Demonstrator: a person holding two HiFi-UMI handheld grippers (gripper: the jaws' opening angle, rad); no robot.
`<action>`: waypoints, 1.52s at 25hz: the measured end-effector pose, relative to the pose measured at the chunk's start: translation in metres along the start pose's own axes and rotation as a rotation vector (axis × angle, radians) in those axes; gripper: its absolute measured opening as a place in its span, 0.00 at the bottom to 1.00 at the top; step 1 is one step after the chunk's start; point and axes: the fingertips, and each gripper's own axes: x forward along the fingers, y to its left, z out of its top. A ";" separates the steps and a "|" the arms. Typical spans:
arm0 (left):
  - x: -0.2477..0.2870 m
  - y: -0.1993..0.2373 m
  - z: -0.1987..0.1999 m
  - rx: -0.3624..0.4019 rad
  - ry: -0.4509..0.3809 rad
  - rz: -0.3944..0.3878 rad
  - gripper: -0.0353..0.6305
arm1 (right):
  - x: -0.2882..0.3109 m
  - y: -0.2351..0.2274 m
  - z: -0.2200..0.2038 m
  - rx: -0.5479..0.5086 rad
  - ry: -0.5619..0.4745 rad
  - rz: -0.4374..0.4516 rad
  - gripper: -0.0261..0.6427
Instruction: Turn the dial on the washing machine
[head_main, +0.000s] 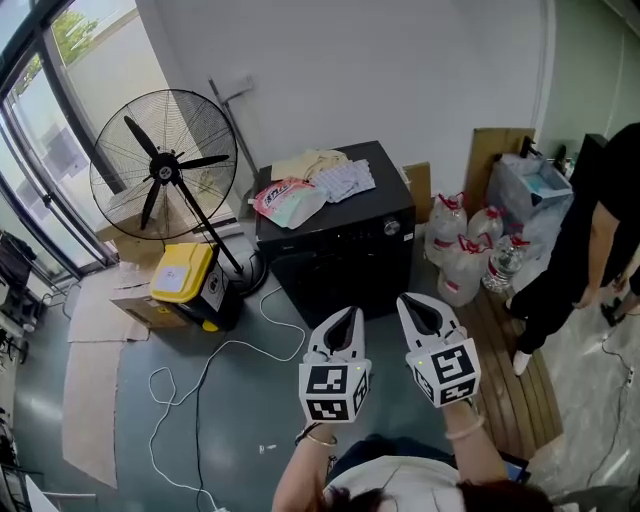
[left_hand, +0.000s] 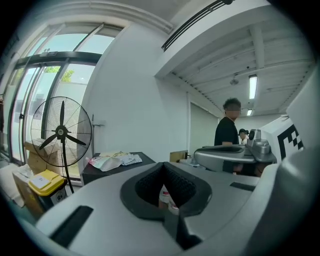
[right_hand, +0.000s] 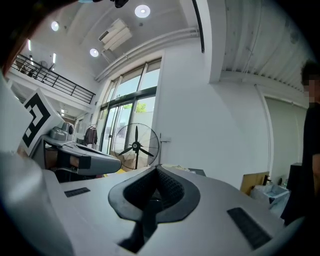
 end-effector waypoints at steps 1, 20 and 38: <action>0.002 0.002 -0.001 0.000 0.003 -0.005 0.08 | 0.002 -0.001 -0.001 0.004 0.001 -0.004 0.08; 0.074 0.039 -0.010 -0.003 0.039 -0.053 0.08 | 0.071 -0.046 -0.020 0.010 0.027 -0.082 0.08; 0.202 0.055 -0.031 -0.025 0.112 -0.031 0.08 | 0.155 -0.133 -0.063 0.026 0.086 -0.047 0.08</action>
